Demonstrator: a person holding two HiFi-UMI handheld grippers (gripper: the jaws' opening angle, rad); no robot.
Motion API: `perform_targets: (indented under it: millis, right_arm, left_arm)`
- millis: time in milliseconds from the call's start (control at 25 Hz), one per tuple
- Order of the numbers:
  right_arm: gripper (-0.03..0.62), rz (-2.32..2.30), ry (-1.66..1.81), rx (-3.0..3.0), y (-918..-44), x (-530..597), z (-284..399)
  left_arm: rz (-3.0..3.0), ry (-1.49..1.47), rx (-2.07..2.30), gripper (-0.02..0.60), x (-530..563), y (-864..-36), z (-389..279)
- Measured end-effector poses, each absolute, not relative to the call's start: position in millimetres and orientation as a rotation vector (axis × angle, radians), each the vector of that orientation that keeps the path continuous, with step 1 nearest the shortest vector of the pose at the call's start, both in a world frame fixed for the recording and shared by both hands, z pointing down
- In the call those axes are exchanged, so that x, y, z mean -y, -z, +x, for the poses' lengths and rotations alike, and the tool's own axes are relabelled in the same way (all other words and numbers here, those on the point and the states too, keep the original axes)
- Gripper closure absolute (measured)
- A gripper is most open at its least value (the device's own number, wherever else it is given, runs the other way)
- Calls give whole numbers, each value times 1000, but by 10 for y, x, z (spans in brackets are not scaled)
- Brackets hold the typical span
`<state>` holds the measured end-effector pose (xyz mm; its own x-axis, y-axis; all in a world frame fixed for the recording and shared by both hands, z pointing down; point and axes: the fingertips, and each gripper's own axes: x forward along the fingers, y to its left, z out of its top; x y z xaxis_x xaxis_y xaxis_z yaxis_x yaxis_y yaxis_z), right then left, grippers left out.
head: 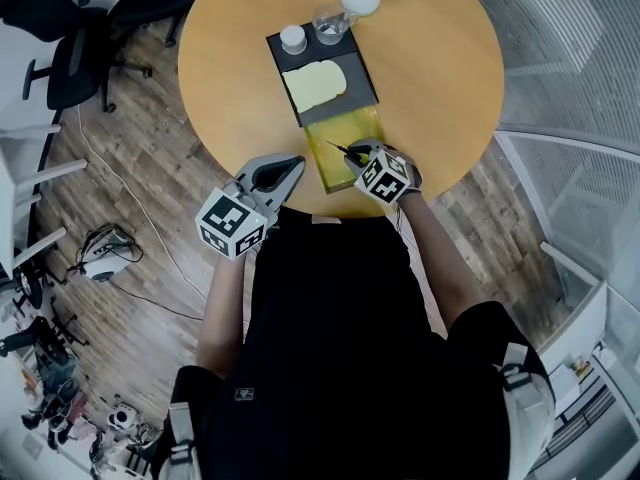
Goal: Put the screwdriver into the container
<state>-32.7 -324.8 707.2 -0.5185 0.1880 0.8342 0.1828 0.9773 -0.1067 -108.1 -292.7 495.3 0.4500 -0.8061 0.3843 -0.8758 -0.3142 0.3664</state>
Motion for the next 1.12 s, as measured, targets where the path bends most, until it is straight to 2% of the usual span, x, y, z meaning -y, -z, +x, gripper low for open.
perform_targets:
  millis: [1120]
  right_arm:
    - [533, -179, -39, 1927, -7612, 3356, -338]
  left_arm:
    - [2136, -165, 1440, 578, 2812, -4980, -1092]
